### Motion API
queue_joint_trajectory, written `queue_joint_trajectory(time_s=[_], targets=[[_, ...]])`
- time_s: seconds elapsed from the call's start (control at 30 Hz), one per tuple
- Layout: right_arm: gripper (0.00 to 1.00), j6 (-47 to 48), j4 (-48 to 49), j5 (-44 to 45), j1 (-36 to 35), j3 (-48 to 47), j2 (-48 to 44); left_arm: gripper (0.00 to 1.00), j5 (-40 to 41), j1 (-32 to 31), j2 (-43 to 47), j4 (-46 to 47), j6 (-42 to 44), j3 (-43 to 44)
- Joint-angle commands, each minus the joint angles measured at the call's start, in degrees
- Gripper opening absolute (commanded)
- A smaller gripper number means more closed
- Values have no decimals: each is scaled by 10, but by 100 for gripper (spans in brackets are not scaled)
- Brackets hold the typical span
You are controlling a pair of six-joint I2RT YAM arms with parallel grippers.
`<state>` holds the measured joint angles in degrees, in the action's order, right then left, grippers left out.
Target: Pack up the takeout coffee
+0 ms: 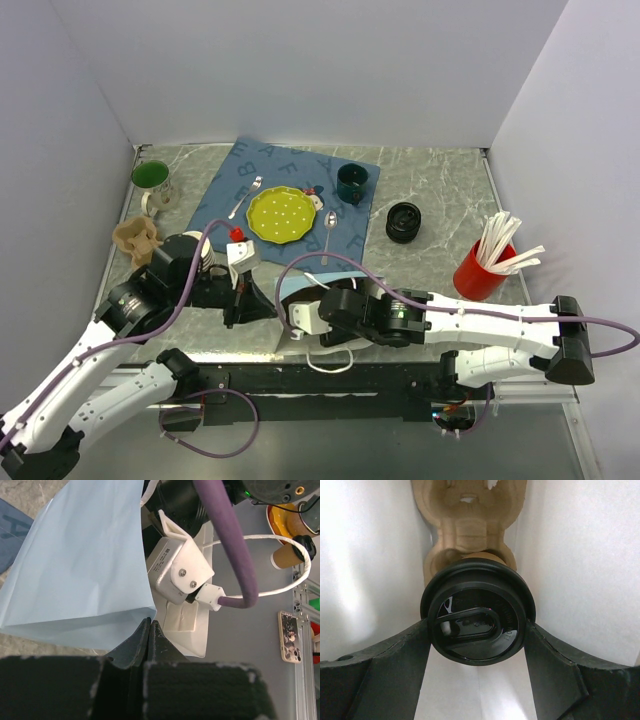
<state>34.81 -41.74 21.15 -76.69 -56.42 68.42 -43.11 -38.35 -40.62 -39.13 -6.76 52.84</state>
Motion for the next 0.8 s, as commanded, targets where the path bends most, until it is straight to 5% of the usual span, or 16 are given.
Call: queue_joint_trajectory(time_s=[0.0, 0.4, 0.53, 0.77], targets=[[22, -1, 37, -20, -1, 11, 3, 1, -24, -3, 19, -3, -9, 22], [22, 6, -21, -39, -2, -28, 24, 3, 18, -4, 13, 24, -57, 17], [22, -14, -9, -36, -1, -28, 24, 55, 88, -4, 6, 7, -103, 44], [20, -33, 24, -16, -11, -5, 26, 55, 204, -4, 27, -59, -192, 64]])
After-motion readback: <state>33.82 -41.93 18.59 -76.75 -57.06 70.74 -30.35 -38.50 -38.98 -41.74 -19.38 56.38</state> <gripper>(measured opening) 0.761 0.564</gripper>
